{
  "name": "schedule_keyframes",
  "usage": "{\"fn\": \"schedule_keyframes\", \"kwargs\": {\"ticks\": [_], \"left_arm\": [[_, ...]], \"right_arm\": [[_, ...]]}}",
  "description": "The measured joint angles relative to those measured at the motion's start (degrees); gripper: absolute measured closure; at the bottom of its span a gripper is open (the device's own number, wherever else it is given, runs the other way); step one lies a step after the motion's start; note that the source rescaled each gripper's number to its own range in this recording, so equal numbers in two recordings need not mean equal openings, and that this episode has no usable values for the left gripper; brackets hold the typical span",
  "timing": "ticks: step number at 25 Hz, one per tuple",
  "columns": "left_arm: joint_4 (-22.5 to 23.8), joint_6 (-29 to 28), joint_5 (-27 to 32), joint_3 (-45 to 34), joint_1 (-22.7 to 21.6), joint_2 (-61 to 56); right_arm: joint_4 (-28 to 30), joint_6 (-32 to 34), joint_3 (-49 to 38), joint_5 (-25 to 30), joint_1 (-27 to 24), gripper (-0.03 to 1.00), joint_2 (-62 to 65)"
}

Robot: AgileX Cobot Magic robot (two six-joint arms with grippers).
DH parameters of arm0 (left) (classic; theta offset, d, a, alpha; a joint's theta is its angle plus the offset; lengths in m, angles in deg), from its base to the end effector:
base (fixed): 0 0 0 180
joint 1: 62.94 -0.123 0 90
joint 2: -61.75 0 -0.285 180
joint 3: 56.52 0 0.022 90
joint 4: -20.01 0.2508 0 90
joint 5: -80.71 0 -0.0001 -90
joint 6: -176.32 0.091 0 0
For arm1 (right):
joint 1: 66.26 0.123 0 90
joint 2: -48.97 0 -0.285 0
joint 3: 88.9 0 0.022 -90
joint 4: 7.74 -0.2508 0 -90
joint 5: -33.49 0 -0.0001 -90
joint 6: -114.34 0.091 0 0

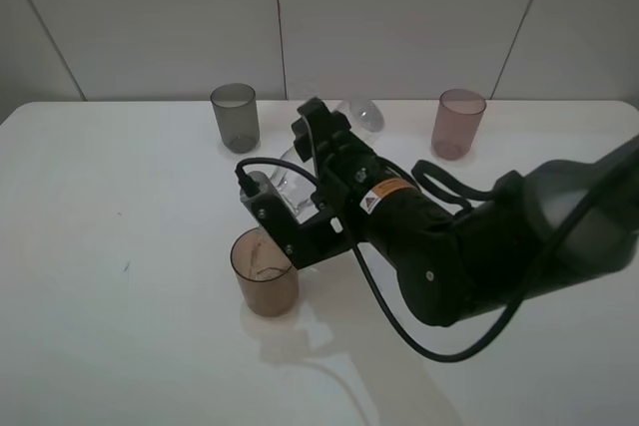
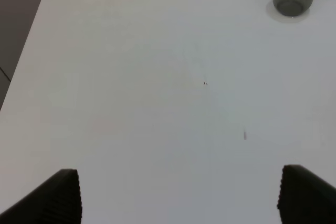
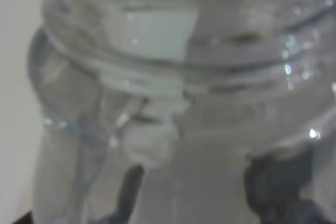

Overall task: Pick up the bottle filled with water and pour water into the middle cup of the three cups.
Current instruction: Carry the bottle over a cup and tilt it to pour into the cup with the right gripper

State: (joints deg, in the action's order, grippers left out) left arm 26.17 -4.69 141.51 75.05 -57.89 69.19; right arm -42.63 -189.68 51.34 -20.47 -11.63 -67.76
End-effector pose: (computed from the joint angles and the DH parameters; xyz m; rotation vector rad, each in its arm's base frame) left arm -0.0055 0.0091 0.2783 0.0661 2.0311 0.0619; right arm 0.2225 0.2408 0.1312 -1.8348 0.7382 -1.0020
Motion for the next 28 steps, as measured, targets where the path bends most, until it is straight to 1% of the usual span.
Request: {"fn": "schedule_keyframes", "kwargs": {"ticks": [9,14,20,22,28], "left_arm": [[0.00,0.00,0.00,0.00,0.00,0.00],[0.00,0.00,0.00,0.00,0.00,0.00],[0.00,0.00,0.00,0.00,0.00,0.00],[0.00,0.00,0.00,0.00,0.00,0.00],[0.00,0.00,0.00,0.00,0.00,0.00]], "right_arm": [[-0.11,-0.21,-0.64,-2.22,2.09,0.97,0.00],[-0.11,-3.17,-0.64,-3.24,2.09,0.97,0.00],[-0.11,-4.33,-0.72,-5.59,2.09,0.97,0.00],[-0.11,-5.64,-0.72,-6.22,2.09,0.97,0.00],[-0.11,-8.56,-0.72,-6.72,2.09,0.97,0.00]]}}
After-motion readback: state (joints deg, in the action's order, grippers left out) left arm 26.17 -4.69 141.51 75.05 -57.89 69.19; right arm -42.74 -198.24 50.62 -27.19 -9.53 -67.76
